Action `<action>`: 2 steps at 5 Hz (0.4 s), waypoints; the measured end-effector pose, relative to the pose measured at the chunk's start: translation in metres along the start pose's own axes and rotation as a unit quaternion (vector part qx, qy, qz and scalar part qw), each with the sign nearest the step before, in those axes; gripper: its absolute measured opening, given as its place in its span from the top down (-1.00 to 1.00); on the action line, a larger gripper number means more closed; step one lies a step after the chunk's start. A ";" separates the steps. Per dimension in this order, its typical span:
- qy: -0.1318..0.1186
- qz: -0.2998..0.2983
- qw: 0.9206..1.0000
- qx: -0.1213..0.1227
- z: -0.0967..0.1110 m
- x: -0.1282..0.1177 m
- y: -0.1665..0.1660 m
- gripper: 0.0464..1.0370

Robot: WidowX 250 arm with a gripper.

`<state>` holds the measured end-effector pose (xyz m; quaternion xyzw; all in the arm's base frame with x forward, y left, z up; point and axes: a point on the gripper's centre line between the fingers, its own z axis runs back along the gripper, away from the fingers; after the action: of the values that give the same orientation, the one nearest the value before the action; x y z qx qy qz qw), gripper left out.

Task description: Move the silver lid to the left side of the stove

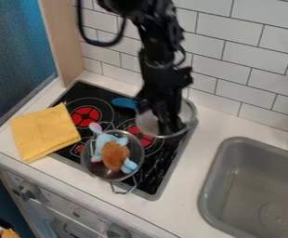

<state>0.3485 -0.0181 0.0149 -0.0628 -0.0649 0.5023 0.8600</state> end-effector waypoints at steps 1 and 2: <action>0.006 -0.022 1.000 0.020 -0.019 -0.014 -0.001 0.54; 0.018 -0.029 0.999 0.027 -0.029 -0.020 0.003 0.54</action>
<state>0.3411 -0.0350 -0.0156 -0.0463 -0.0378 0.4777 0.8765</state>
